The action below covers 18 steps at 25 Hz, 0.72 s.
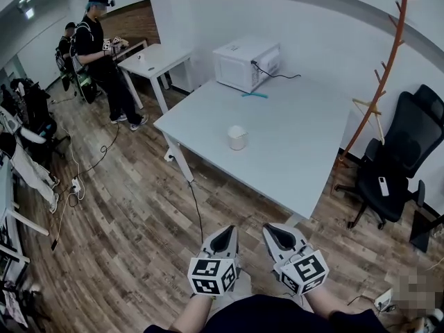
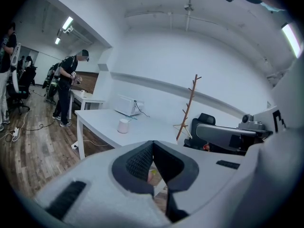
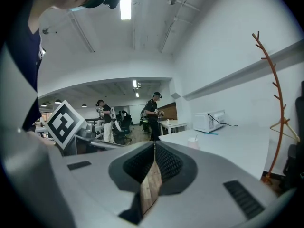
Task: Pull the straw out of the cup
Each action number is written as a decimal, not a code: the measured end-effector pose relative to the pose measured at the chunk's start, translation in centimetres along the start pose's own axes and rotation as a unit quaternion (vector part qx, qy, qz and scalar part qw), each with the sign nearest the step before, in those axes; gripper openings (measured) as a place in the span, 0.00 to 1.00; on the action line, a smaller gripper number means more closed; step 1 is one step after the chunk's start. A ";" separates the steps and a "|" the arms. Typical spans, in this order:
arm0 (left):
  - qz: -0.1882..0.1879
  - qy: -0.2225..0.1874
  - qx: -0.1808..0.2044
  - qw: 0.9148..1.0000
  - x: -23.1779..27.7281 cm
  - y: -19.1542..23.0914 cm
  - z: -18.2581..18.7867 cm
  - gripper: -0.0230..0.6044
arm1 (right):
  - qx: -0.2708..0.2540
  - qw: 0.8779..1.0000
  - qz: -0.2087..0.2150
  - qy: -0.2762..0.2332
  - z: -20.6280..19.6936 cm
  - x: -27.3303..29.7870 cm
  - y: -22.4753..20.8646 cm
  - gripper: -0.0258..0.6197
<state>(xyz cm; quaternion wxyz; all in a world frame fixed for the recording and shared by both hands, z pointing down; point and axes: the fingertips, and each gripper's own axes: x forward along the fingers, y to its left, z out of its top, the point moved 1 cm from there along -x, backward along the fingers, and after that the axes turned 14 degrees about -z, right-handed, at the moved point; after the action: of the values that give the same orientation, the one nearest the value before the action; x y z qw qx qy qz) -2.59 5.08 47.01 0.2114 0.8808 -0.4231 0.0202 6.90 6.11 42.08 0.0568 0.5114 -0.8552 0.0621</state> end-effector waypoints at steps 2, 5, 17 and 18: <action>0.000 0.002 0.000 1.000 0.5 0.9 0.7 0.06 | 0.004 1.000 0.000 0.002 0.4 1.2 -0.2 0.09; -0.003 0.004 -0.001 1.000 1.1 2.2 1.7 0.06 | 0.007 1.000 0.000 0.002 1.1 2.9 -0.1 0.09; -0.002 0.003 -0.003 1.000 3.7 8.6 4.9 0.06 | -0.003 1.000 0.002 -0.006 3.3 10.9 0.2 0.09; -0.002 0.003 -0.004 1.000 3.8 9.1 5.1 0.06 | -0.004 1.000 0.004 -0.006 3.4 11.5 0.3 0.09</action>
<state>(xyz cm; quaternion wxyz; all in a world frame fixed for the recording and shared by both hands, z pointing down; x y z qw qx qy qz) -7.75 -4.79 46.45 0.2160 0.8806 -0.4213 0.0205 1.06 -4.28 40.60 0.0536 0.5084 -0.8577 0.0556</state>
